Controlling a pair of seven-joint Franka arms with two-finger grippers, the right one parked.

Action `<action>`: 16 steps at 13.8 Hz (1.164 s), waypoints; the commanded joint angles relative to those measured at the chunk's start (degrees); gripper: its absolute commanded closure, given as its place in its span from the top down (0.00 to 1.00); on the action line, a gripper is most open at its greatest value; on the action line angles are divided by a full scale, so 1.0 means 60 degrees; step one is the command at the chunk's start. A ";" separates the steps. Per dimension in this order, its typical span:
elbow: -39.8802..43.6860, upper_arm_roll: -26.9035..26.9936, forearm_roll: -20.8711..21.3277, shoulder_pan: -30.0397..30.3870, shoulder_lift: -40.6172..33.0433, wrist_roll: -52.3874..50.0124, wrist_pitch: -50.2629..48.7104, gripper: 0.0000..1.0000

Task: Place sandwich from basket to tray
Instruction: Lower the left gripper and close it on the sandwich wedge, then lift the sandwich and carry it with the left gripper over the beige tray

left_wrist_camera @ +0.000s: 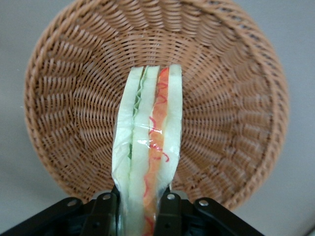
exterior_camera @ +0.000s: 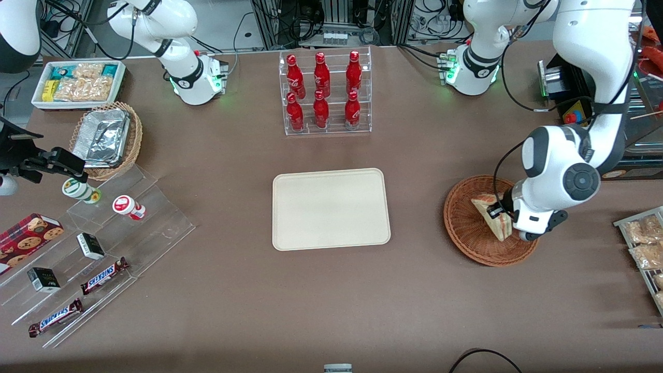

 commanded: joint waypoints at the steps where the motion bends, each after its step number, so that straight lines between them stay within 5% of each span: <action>1: 0.0424 0.0058 -0.0162 -0.0436 -0.0055 0.0222 -0.0492 0.00; 9: 0.0862 0.0043 -0.0235 -0.2896 0.0164 0.0076 -0.0463 0.00; 16: 0.3146 0.0043 -0.0352 -0.4684 0.1907 -0.0962 -0.0536 0.00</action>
